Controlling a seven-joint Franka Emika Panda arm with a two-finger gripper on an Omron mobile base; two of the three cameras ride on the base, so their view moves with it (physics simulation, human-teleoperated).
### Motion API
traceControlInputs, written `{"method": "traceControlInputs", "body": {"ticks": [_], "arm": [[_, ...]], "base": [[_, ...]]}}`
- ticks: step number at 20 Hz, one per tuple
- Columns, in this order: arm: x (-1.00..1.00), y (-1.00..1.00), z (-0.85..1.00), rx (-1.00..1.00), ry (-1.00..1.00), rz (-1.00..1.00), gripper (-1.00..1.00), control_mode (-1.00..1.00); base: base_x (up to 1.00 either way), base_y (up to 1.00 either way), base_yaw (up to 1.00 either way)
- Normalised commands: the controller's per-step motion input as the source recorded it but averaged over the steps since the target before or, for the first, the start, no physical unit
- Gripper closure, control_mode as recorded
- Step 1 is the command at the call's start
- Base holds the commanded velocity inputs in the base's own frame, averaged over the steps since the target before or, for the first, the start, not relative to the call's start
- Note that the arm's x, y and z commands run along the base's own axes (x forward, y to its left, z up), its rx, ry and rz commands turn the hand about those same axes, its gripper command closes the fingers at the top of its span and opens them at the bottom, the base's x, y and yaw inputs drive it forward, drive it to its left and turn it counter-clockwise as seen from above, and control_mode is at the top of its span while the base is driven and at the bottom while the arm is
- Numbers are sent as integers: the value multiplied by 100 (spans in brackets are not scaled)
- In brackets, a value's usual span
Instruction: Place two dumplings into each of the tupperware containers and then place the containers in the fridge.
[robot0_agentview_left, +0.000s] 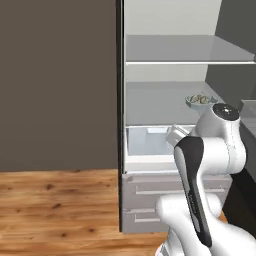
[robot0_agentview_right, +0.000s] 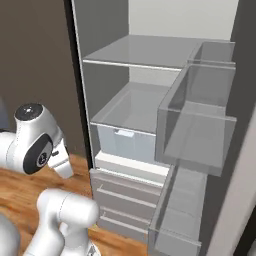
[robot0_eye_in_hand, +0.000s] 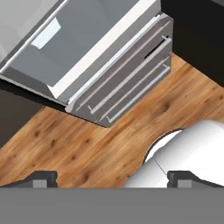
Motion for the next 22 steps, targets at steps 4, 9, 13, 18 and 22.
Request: {"method": "traceControlInputs", "body": {"ticks": [4, 9, 13, 18, 22], "arm": [[0, 0, 0, 0, 0, 0, -100, 100], [0, 0, 0, 0, 0, 0, -100, 100], [0, 0, 0, 0, 0, 0, -100, 100], [0, 0, 0, 0, 0, 0, -100, 100], [0, 0, 0, 0, 0, 0, -100, 100]], "base": [[-100, 64, 21], [-92, 62, 34], [-82, 50, 46], [-83, 59, 44], [-78, 76, 41]]}}
